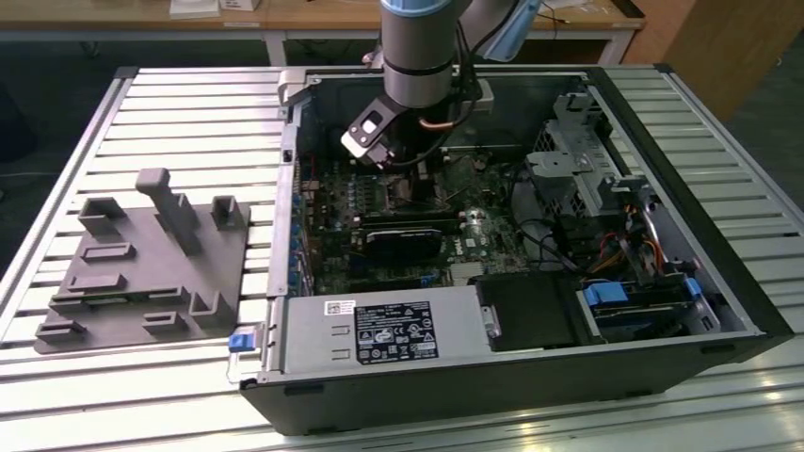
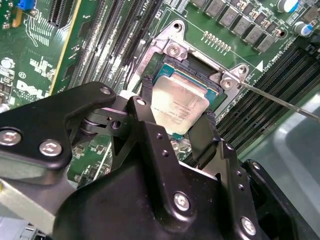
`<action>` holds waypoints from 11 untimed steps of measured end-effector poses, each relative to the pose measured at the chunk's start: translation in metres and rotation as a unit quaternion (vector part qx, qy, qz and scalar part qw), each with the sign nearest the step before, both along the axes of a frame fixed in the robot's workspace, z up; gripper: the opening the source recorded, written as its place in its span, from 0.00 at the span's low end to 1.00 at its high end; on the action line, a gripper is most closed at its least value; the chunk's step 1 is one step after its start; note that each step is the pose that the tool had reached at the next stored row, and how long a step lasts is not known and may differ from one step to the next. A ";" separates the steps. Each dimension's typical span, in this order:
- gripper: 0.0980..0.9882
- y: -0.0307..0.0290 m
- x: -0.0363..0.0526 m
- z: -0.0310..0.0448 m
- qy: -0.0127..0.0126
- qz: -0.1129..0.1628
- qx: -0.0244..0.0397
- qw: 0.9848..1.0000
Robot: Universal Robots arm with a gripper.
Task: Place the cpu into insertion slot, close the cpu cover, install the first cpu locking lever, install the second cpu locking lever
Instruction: 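Place the cpu into insertion slot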
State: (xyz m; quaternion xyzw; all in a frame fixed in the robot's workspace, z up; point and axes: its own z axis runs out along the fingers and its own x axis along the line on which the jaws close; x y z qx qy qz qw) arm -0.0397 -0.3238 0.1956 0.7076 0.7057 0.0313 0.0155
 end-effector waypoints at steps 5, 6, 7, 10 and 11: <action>0.49 0.0007 -0.0002 -0.0019 0.000 0.000 -0.001 1.000; 0.49 0.0007 -0.0003 -0.0019 0.000 0.000 -0.001 1.000; 0.49 0.0007 -0.0003 -0.0020 0.000 0.000 -0.001 1.000; 0.49 0.0008 -0.0003 -0.0021 0.000 0.000 -0.001 1.000; 0.49 0.0008 -0.0003 -0.0021 0.000 0.000 0.000 1.000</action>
